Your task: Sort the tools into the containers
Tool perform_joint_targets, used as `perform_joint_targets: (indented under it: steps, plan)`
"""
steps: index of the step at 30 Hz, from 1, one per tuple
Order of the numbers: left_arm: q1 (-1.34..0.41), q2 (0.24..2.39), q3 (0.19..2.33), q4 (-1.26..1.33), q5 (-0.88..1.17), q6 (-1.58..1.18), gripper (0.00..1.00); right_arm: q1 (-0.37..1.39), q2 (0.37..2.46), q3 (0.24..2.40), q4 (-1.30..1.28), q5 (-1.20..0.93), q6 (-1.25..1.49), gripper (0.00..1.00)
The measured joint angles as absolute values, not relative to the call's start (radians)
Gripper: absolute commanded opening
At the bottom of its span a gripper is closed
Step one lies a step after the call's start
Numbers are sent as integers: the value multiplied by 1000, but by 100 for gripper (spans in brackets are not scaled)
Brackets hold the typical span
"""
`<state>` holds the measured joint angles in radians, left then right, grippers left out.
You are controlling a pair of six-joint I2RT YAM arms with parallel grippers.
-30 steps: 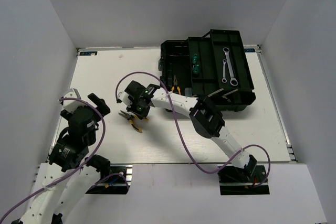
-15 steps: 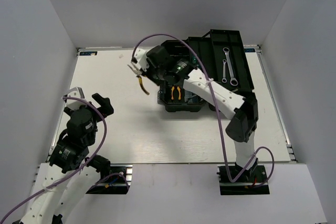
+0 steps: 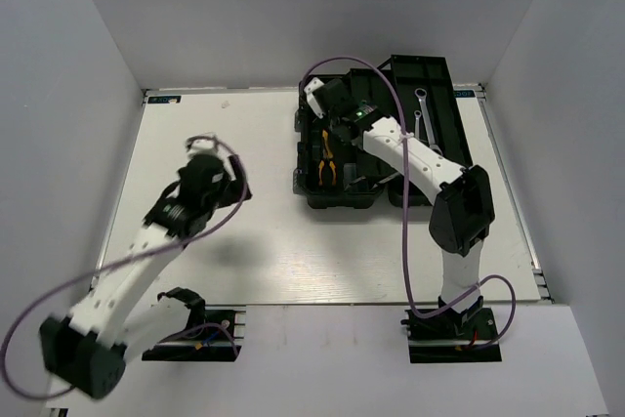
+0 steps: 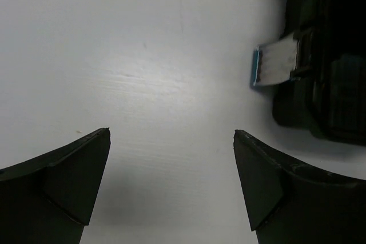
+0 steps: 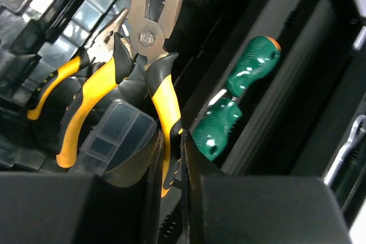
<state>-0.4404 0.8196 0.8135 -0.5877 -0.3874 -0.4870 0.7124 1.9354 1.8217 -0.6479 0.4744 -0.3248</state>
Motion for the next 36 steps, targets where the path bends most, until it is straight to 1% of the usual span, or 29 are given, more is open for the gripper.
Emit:
perform_joint_targets:
  steps: [1,2,3,4,6,7,8,12,13,14,15,16,17,20,23,24,25,26,28,30,31,35,36]
  plan:
    - [-441,908,831,-585,-350,-490,98,710,1940,1824,-654,467,-322,9]
    - [-442,983,844,-575,-318,-490,98,710,1944,1825,-661,454,-321,21]
    - [-442,1059,852,-565,-276,-490,98,712,1948,1826,-672,436,-317,41]
    - [-442,1108,852,-556,-238,-487,98,713,1953,1827,-682,416,-307,51]
    - [-447,1187,861,-552,-168,-476,98,714,1959,1833,-706,373,-297,64]
    - [-448,1220,872,-548,-133,-468,98,714,1960,1838,-713,353,-291,69]
    - [-449,1249,886,-541,-102,-463,98,714,1961,1847,-721,337,-285,70]
    - [-453,1362,955,-491,11,-437,98,712,1961,1903,-754,290,-264,70]
    - [-453,1390,966,-475,37,-432,98,710,1960,1915,-757,283,-259,63]
    - [-453,1413,976,-461,61,-426,98,709,1956,1921,-758,278,-255,53]
    - [-451,1438,984,-446,87,-421,98,706,1949,1922,-760,274,-246,34]
    - [-448,1454,990,-433,110,-414,98,702,1939,1922,-764,271,-236,3]
    - [-447,1487,1005,-426,131,-411,98,697,1925,1921,-763,280,-228,0]
    - [-444,1562,1065,-425,175,-388,98,662,1837,1881,-735,337,-202,0]
    - [-433,1638,1151,-461,179,-358,98,561,1723,1840,-701,376,-176,0]
    - [-429,1663,1179,-458,179,-349,98,509,1687,1833,-692,382,-160,1]
    - [-427,1685,1203,-453,177,-339,98,443,1653,1818,-678,384,-145,9]
    - [-425,1700,1221,-449,173,-330,98,377,1617,1796,-662,386,-129,23]
    - [-425,1726,1251,-448,168,-313,98,244,1561,1747,-645,382,-101,37]
    - [-424,1740,1268,-448,165,-297,98,124,1518,1682,-635,362,-83,47]
    - [-424,1740,1269,-448,166,-295,98,68,1505,1651,-636,343,-77,55]
    - [-424,1729,1269,-448,165,-284,98,-106,1499,1550,-644,252,-63,64]
    - [-424,1720,1269,-448,166,-284,98,-139,1503,1526,-649,217,-60,70]
